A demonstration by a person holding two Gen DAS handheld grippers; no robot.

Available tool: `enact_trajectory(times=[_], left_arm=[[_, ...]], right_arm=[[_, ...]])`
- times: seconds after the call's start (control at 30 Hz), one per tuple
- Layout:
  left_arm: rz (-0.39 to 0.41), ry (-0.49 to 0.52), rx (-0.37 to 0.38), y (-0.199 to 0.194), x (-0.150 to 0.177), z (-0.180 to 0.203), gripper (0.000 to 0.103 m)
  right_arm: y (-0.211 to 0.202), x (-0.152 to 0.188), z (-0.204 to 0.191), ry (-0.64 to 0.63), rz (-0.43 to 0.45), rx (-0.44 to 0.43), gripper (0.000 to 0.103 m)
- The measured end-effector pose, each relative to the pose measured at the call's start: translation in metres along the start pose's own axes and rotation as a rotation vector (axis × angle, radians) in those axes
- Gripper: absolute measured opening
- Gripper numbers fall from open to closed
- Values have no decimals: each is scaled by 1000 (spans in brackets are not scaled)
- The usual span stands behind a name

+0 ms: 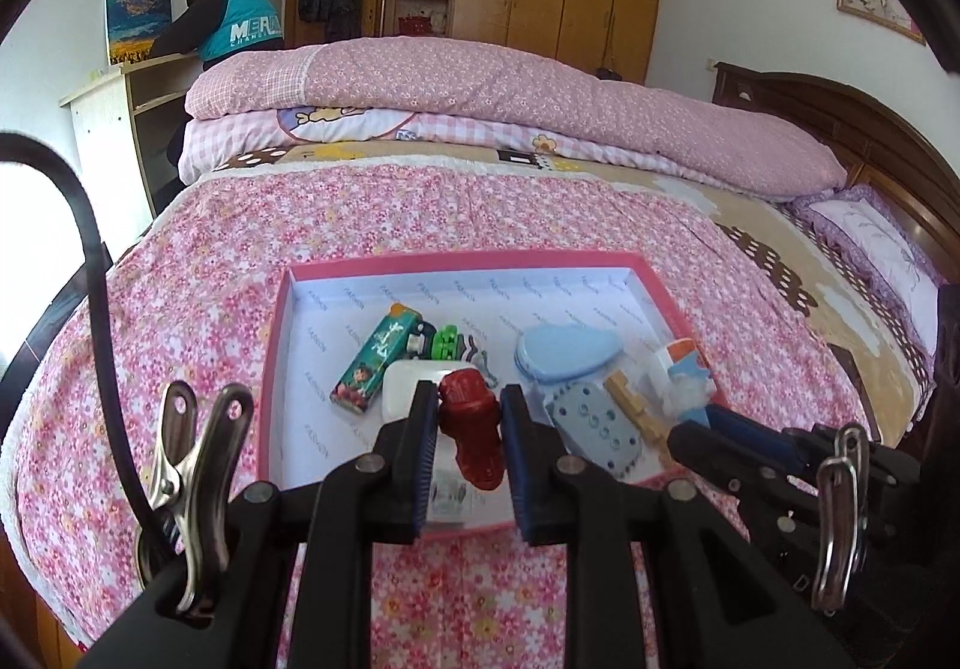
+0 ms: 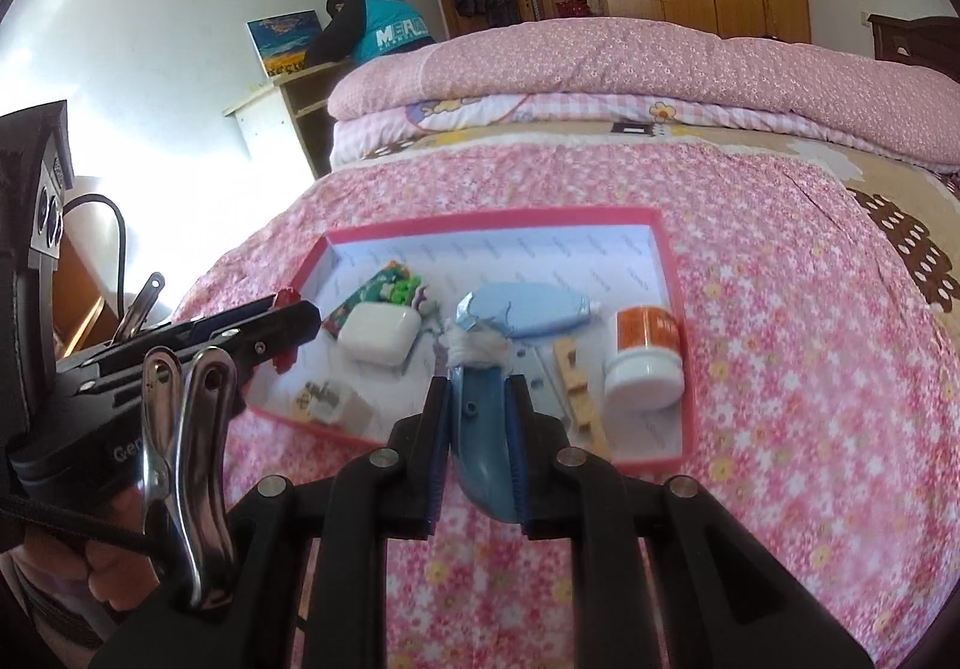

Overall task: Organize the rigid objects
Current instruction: 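Carry the red piece and blue clip into the tray and open both tools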

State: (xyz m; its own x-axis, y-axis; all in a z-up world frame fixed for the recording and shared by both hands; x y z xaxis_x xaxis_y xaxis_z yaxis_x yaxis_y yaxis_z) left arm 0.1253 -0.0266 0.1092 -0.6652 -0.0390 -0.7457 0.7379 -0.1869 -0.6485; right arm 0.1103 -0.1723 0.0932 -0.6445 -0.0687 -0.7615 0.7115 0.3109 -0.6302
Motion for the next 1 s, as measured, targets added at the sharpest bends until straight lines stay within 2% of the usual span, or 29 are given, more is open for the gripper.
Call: enact_trajectory(times=[0.23, 0.93, 1.0], left_arm=[[-22, -22, -17, 24, -5, -3, 22], [-49, 7, -44, 69, -19, -6, 22], [-57, 18, -39, 71, -19, -5, 25]], right_arm=[[21, -9, 5, -6, -12, 10, 18], [67, -20, 18, -22, -69, 25, 19], [69, -21, 18, -19, -67, 23, 19]])
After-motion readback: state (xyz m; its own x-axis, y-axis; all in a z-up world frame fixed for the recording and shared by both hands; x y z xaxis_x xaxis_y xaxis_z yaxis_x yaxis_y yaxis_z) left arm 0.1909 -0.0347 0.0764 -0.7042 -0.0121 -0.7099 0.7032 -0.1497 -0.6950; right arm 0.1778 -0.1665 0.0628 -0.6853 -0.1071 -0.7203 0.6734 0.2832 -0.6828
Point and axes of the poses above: each gripper's, at about its wrist camera, not at the fingertips, and y roughly the way its jaws point, z to its right, x to its underside, the point moved 1 cm from there along y, roughly the way its jaws point, and after that the axes turned 5 degrees about -y, right-handed, at the moved point
